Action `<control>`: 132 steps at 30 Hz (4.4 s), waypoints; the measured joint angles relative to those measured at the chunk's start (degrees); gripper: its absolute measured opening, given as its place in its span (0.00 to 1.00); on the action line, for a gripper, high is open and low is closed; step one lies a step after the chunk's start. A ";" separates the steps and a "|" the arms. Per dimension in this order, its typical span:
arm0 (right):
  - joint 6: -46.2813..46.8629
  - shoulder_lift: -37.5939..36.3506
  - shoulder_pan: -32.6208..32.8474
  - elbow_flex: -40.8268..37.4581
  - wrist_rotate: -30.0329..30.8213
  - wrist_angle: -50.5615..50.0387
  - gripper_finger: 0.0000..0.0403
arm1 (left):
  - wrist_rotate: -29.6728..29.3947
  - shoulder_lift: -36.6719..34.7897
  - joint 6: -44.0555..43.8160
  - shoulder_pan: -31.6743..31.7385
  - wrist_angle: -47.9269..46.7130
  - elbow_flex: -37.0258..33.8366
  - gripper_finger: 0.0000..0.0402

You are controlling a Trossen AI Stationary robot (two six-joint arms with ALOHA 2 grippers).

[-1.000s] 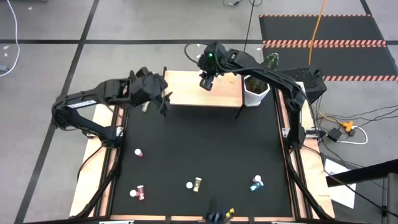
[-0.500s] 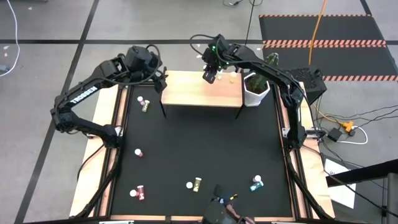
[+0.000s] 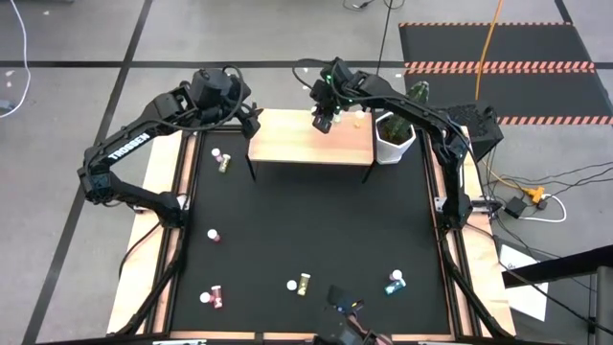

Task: Pick and place medicine bottles onto shelf by color
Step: Put the bottom purple pill bottle on the shelf, then put the bottom left red pill bottle on the shelf

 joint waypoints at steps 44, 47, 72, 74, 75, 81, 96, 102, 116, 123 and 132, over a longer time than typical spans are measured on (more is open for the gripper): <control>-3.45 0.19 -0.81 -0.20 0.05 0.59 0.52 | -0.07 0.00 -1.48 0.00 -0.26 0.02 0.80; -3.45 0.19 -0.81 -0.19 0.03 0.79 0.50 | -0.07 0.00 -1.48 0.00 -0.26 0.02 0.80; -3.43 0.08 -1.18 -1.92 -2.95 3.00 0.37 | -0.09 0.00 -1.78 0.00 -0.26 0.02 0.80; -3.43 0.08 -1.18 -2.12 -2.97 3.39 0.37 | -0.08 0.00 -1.80 -0.02 -0.26 0.02 0.80; -3.43 0.08 -1.18 -2.15 -2.99 3.46 0.37 | -0.09 0.00 -1.81 -0.01 -0.26 0.02 0.80; -3.43 0.08 -1.18 -2.16 -2.93 4.60 0.37 | -0.09 0.00 -1.85 -0.01 -0.26 0.02 0.80; 1.77 -7.27 -1.07 -2.23 -2.92 7.93 0.69 | -0.07 0.00 -0.27 -0.03 -0.36 0.03 0.80; 7.65 -15.33 -0.57 -2.21 -8.97 -0.38 0.73 | -0.06 -0.01 -0.27 0.00 -1.45 0.04 0.80; 31.89 -30.49 28.02 -2.21 19.40 -27.70 0.48 | 5.42 -0.02 -10.92 -2.97 -8.34 0.04 0.80; 47.82 -35.64 44.61 -9.41 29.03 -30.64 0.47 | 5.38 -0.01 -23.57 -13.63 -9.83 0.04 0.80; 61.71 -44.65 66.82 -36.34 30.21 -2.83 0.46 | -7.52 3.97 -44.97 -37.70 0.44 -0.01 0.80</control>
